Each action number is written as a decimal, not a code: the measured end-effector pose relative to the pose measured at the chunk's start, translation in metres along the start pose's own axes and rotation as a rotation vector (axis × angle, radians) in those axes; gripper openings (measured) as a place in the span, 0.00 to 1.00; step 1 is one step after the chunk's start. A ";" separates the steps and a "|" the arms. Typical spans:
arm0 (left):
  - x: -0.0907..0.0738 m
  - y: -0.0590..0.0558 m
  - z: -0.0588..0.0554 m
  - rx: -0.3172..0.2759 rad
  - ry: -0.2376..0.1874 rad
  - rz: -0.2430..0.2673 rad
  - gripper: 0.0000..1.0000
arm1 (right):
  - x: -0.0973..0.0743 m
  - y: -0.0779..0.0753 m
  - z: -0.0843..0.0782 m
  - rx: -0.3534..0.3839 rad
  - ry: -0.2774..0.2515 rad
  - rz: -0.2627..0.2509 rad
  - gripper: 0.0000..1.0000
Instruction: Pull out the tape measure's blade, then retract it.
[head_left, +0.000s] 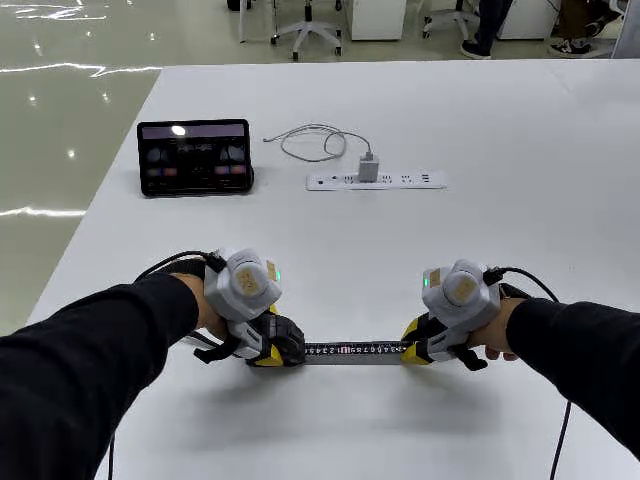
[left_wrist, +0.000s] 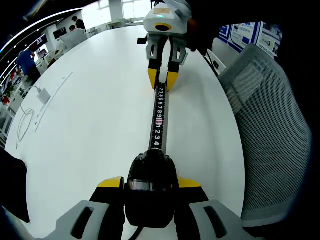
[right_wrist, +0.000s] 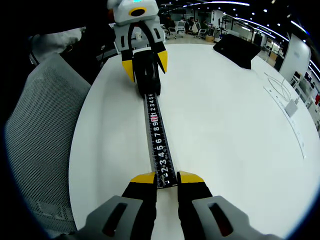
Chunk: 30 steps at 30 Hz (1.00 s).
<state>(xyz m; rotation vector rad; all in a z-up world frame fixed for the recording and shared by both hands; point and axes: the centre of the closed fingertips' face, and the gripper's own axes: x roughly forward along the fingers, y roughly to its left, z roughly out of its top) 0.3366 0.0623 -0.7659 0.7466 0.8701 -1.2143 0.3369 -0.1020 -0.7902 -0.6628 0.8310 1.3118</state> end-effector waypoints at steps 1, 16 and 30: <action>0.000 0.000 0.000 0.000 0.000 0.000 0.34 | 0.000 0.000 -0.001 0.000 0.000 0.000 0.10; 0.000 0.000 0.001 -0.003 -0.001 0.003 0.34 | -0.006 -0.003 -0.011 0.000 0.014 -0.005 0.10; 0.000 0.000 0.001 -0.003 -0.002 0.005 0.34 | -0.011 -0.005 -0.019 0.009 0.020 -0.009 0.10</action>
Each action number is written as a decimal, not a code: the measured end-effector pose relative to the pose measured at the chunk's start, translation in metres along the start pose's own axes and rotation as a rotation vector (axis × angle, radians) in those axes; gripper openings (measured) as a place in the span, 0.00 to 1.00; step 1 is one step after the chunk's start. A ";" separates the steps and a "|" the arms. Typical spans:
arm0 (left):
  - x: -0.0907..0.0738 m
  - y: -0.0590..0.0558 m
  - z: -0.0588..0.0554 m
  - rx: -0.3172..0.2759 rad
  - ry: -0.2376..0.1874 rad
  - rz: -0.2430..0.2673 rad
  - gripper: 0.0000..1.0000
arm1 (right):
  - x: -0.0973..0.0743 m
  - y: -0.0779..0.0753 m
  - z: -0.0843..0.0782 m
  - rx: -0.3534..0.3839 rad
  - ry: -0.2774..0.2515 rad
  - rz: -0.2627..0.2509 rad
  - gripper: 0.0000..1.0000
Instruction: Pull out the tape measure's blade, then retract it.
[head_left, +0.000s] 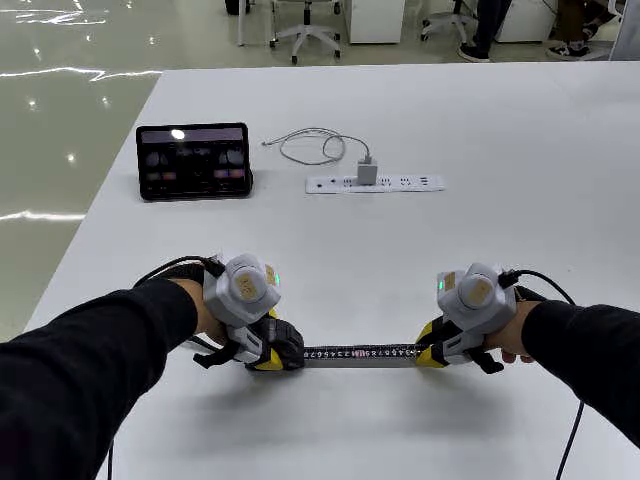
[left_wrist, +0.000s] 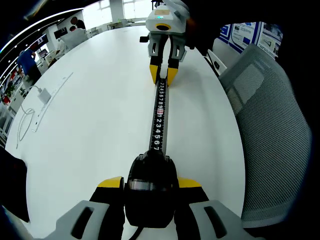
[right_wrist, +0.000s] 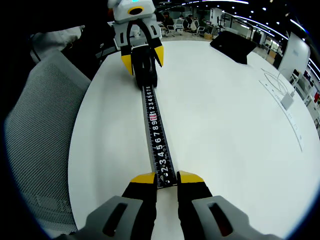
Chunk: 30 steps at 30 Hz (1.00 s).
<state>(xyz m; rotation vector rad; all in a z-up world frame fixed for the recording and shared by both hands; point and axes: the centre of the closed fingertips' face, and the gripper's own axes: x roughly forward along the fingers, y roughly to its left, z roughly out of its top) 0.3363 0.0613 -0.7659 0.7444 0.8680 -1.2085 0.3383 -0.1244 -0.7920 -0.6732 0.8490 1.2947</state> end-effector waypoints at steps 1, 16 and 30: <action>0.000 0.000 0.000 0.000 0.000 0.000 0.34 | 0.000 0.000 -0.001 0.001 0.001 -0.001 0.10; 0.000 0.000 -0.001 0.001 0.000 -0.001 0.34 | -0.006 -0.002 -0.011 0.005 0.014 -0.005 0.10; 0.000 0.000 0.000 -0.001 -0.003 0.001 0.34 | -0.012 -0.003 -0.020 0.012 0.023 -0.010 0.10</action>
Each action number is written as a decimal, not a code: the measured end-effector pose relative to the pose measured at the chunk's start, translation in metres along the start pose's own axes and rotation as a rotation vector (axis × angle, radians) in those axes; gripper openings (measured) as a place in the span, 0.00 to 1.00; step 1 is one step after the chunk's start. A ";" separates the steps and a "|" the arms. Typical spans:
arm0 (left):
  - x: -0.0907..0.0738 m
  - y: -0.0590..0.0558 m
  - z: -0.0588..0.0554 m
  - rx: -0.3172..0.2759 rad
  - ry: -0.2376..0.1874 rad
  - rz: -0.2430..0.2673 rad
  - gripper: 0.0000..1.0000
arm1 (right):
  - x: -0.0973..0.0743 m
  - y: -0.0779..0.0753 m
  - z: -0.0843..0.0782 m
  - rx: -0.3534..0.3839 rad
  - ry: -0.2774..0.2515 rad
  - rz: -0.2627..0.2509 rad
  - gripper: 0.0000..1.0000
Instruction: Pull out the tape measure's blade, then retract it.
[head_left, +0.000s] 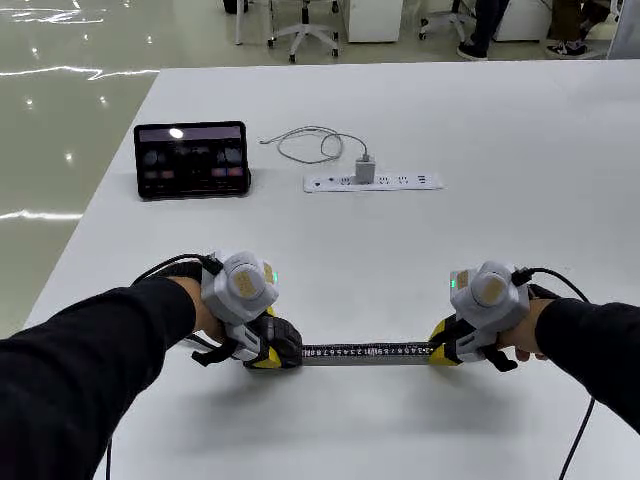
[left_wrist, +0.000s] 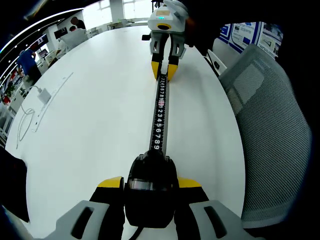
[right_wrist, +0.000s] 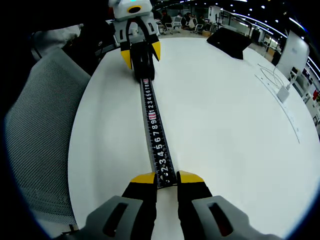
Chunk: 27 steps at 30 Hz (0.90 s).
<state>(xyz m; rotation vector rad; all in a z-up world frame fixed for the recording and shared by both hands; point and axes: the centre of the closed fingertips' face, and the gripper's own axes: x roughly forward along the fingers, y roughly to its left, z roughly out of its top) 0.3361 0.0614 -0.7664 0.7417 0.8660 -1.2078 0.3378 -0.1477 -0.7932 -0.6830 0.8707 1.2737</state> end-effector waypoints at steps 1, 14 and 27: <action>0.000 0.000 0.000 0.000 0.000 0.000 0.34 | 0.000 0.000 -0.001 0.003 -0.001 0.000 0.10; 0.000 0.000 0.000 0.001 0.002 0.000 0.34 | -0.006 -0.002 -0.009 0.020 0.001 -0.003 0.10; 0.000 -0.001 0.000 -0.001 0.000 0.001 0.34 | -0.011 -0.004 -0.017 0.022 0.011 -0.008 0.10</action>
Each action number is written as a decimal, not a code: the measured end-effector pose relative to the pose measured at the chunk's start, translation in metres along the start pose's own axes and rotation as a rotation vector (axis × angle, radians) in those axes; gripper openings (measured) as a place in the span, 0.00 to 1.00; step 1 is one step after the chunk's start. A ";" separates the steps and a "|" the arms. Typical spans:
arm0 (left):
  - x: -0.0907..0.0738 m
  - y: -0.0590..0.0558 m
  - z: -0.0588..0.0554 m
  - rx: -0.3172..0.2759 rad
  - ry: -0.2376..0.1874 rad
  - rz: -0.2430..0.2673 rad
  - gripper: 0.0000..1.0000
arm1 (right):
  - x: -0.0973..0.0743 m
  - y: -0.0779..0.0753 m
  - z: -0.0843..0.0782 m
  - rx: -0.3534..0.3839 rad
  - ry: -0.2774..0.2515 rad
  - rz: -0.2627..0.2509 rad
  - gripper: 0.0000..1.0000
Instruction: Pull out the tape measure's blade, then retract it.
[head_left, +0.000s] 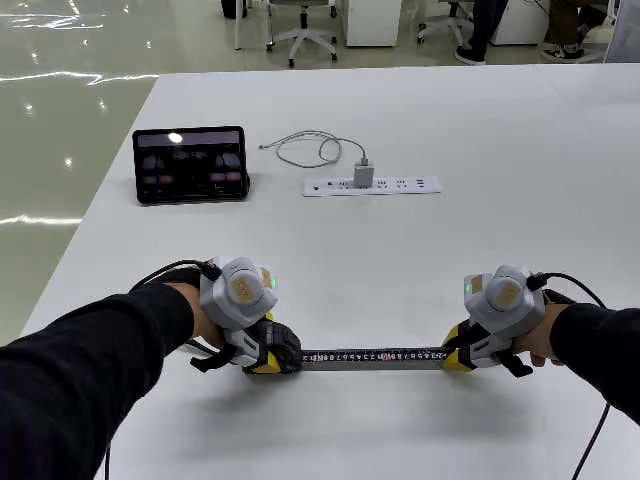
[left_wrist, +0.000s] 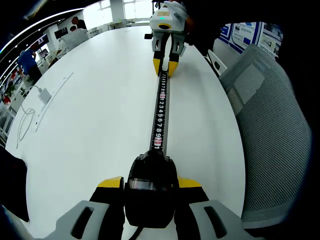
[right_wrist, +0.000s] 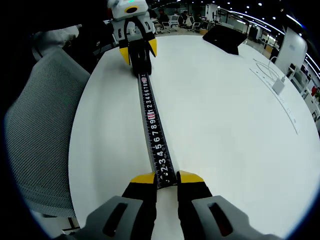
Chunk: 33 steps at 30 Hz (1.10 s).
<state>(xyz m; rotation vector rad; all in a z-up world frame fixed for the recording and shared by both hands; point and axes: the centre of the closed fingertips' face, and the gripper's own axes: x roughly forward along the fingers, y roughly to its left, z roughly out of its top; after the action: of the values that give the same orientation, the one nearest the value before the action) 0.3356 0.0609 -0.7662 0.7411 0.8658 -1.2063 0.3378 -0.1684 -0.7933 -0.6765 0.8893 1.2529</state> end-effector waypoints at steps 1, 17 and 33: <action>0.000 0.000 0.000 0.001 0.001 -0.001 0.34 | 0.000 0.000 0.000 0.000 0.001 0.000 0.10; 0.000 0.000 0.000 -0.002 -0.002 0.000 0.34 | -0.004 -0.001 -0.006 -0.002 0.014 -0.004 0.10; 0.000 0.000 0.000 -0.004 -0.009 0.007 0.34 | -0.004 0.000 -0.008 -0.058 0.043 0.006 0.11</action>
<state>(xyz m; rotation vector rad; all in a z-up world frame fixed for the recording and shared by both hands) 0.3360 0.0605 -0.7663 0.7348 0.8574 -1.2004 0.3362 -0.1765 -0.7941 -0.7501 0.8937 1.2773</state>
